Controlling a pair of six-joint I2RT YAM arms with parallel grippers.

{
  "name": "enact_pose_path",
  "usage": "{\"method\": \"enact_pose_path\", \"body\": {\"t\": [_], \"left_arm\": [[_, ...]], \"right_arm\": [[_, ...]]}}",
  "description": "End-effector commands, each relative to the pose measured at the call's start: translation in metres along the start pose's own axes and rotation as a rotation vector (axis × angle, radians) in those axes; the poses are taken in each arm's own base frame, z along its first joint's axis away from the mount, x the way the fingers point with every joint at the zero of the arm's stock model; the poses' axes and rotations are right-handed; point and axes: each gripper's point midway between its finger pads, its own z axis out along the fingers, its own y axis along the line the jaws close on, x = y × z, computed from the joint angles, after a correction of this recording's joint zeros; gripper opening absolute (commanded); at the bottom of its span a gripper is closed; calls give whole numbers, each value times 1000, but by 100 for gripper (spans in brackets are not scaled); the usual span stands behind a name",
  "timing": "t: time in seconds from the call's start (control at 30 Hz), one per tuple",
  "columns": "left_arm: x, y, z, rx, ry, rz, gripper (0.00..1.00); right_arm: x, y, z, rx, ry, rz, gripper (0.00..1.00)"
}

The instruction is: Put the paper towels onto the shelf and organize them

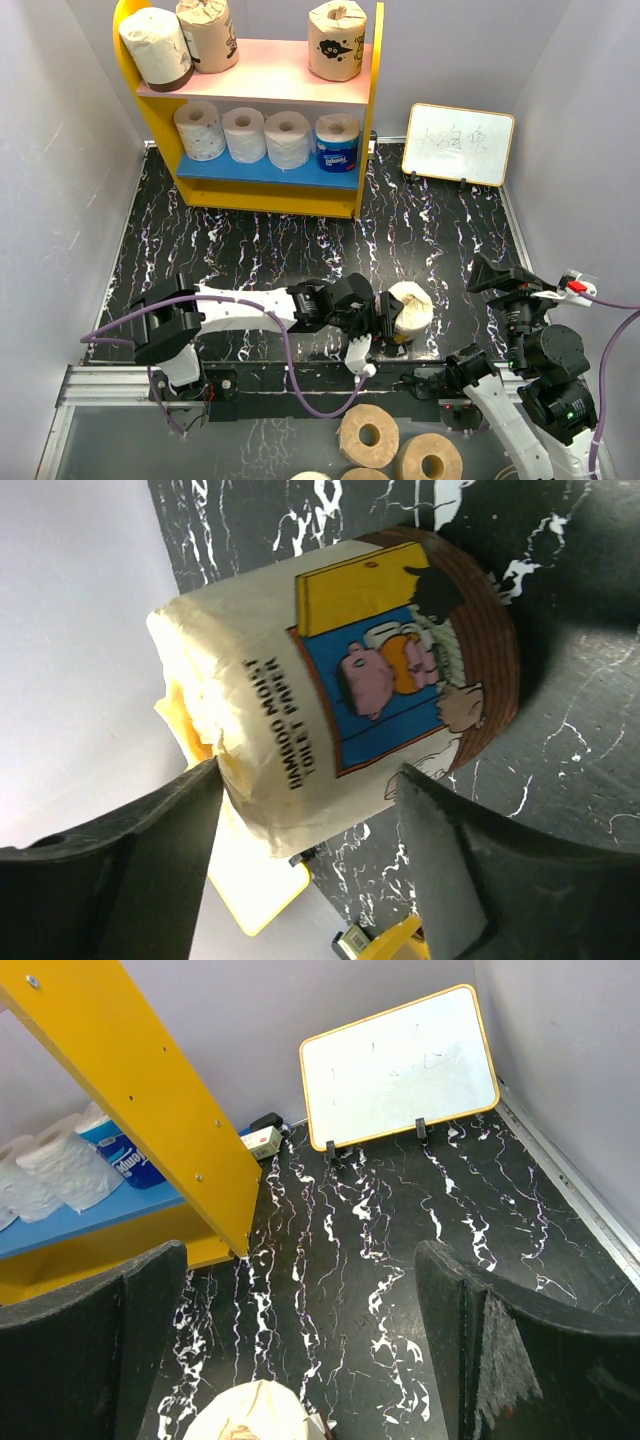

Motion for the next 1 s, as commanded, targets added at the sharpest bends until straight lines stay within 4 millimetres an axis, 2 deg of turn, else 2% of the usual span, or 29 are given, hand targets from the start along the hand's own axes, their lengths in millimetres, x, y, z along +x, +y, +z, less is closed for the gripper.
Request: {"method": "enact_pose_path", "body": {"t": [0.0,0.17,0.27,0.3,0.33,0.37,0.63,0.77,0.87,0.97], "left_arm": [[-8,-9,2,79,-17,11,60],[-12,-20,5,111,-22,37,34],[-14,-25,7,117,-25,43,27],[-14,-25,7,113,-25,46,19],[-15,-26,9,108,-25,48,7],[-16,-24,10,97,-25,50,0],[-16,-23,10,130,-24,51,0],[-14,-18,2,179,-14,50,0],[-7,5,-12,161,5,-3,0],[13,33,-30,119,60,-34,0]], "right_arm": [[-21,1,-7,-14,-55,43,96],[-21,1,-7,-13,-55,45,96],[-21,1,-7,-14,-55,46,96],[-21,1,-7,-12,-55,46,96],[-21,1,-7,-11,-56,46,96],[-21,1,-7,-12,-55,46,96],[-21,1,-7,-11,-54,48,96],[-20,1,-7,-13,-52,48,96],[-20,1,-7,-15,-51,50,97],[-20,2,-7,-17,-51,50,97]]}}
